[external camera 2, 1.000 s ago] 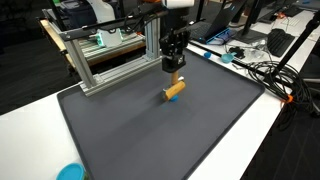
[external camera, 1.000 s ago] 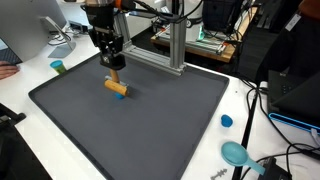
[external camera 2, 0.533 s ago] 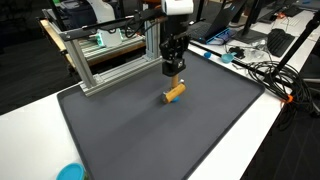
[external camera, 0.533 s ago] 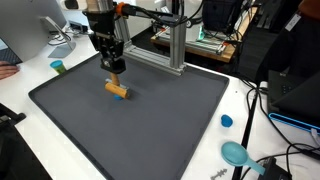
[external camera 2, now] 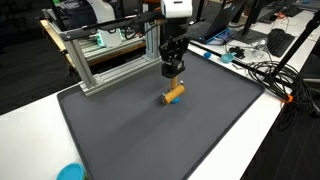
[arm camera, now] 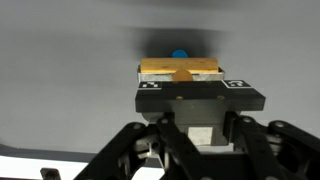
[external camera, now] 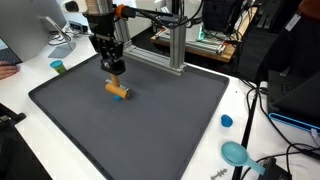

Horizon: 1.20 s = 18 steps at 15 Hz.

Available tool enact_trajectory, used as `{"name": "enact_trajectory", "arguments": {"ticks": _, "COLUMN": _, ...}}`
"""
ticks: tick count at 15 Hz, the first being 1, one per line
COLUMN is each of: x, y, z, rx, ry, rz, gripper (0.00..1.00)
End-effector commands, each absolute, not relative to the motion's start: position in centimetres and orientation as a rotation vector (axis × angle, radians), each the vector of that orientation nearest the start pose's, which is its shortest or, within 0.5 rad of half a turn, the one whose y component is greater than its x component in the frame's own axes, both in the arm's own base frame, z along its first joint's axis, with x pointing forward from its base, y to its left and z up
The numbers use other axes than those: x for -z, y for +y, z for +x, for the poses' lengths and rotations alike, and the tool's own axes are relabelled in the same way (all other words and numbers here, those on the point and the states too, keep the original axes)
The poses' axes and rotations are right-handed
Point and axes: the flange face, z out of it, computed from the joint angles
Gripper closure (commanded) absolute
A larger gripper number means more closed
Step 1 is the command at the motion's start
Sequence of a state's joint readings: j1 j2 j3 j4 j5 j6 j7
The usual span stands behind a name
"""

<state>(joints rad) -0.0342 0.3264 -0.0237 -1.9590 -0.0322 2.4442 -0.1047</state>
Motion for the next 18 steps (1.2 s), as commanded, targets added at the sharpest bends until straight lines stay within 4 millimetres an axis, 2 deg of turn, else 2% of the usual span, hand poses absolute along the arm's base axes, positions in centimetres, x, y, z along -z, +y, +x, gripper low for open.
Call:
{"name": "enact_trajectory", "arguments": {"ticks": 1, "x": -30.9, "y": -3.8, "z": 63.6, "rx": 0.265, "ry": -0.113, "rz": -3.179, "gripper": 0.79}}
{"name": "enact_trajectory", "arguments": {"ticks": 7, "x": -29.2, "y": -3.7, "z": 64.4, "rx": 0.226, "ry": -0.124, "rz": -3.168, "gripper": 0.79}}
{"name": "enact_trajectory", "arguments": {"ticks": 11, "x": -28.2, "y": -3.5, "z": 63.7, "rx": 0.12, "ry": -0.135, "rz": -3.13, "gripper": 0.79}}
{"name": "enact_trajectory", "arguments": {"ticks": 15, "x": -27.4, "y": -4.6, "z": 63.1, "rx": 0.051, "ry": -0.102, "rz": -3.107, "gripper": 0.79}}
{"name": "enact_trajectory", "arguments": {"ticks": 18, "x": -26.8, "y": -5.4, "z": 63.3, "rx": 0.081, "ry": -0.065, "rz": -3.082, "gripper": 0.79}}
